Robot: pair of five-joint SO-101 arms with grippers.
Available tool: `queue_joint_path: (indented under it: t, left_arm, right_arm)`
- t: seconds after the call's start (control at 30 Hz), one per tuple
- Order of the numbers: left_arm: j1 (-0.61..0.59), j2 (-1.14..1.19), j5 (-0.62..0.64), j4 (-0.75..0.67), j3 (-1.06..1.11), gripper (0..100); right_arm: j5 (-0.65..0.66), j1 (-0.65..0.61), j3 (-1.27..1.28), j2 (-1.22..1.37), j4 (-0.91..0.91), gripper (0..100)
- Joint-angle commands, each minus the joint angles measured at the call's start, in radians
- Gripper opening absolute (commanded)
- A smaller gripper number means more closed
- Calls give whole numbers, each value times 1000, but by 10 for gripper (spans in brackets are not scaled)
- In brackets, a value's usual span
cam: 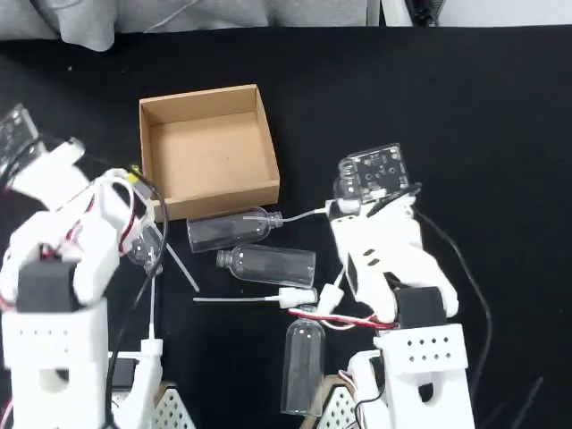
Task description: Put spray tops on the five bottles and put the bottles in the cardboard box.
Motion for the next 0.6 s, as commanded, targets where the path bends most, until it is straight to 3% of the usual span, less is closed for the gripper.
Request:
queue_joint_path:
  t: [0.0,0.4,0.57]
  left_arm:
    - [-15,-180,8,-149,108,29]
    - [-12,-272,8,-193,183,29]
    - [-15,-272,52,-193,176,29]
  right_arm:
    - [-9,-32,-7,-18,-32,92]
    - [-8,-34,-18,-18,-32,92]
    - [-8,-103,-25,-18,-25,92]
